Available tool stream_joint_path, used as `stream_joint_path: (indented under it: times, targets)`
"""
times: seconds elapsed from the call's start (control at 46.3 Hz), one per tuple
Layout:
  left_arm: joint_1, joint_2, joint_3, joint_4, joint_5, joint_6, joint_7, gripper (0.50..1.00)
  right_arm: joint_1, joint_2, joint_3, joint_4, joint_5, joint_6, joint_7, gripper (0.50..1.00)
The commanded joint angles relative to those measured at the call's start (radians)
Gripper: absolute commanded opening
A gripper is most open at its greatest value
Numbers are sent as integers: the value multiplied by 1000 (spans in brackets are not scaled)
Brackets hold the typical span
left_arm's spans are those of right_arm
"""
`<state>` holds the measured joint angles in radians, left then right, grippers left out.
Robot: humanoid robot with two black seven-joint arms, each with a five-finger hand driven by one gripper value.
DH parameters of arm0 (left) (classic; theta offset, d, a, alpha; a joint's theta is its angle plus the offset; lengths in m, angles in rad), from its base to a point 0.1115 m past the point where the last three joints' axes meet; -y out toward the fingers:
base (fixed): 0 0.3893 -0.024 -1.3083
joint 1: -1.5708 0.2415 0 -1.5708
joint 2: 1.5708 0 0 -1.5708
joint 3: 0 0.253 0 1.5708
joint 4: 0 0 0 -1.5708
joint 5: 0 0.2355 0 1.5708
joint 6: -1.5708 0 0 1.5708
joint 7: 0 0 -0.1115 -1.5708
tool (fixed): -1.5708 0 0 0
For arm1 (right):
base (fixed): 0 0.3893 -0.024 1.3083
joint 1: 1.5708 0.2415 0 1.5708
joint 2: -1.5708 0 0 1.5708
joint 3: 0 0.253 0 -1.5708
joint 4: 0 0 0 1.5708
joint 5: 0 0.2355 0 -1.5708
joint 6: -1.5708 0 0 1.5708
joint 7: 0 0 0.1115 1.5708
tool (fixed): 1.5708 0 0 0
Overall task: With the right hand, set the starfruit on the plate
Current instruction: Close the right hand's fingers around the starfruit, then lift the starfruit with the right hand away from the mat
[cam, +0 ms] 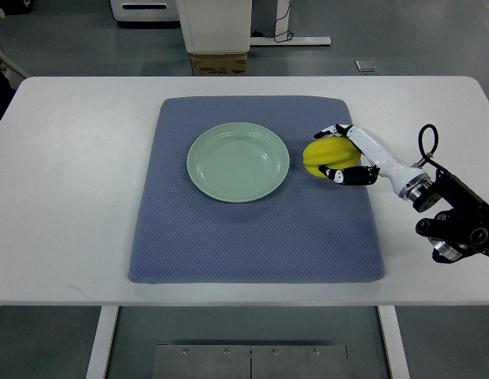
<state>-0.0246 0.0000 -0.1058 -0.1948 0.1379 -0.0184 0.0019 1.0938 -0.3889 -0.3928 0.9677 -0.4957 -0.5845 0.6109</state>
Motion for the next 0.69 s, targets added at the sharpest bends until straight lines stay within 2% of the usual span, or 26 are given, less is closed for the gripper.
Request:
stream_joint_path:
  times: [0.0, 0.389, 0.67]
  targets:
    - [0, 0, 0, 0, 0, 0, 0, 1000, 0, -5, 12, 2, 6, 2, 0, 500]
    - [0, 0, 0, 0, -1, 0, 1, 1000, 66, -74, 28, 68, 38, 25, 0, 500]
    - [0, 0, 0, 0, 0, 0, 0, 1000, 97, -206, 150, 152, 95, 160, 0, 500]
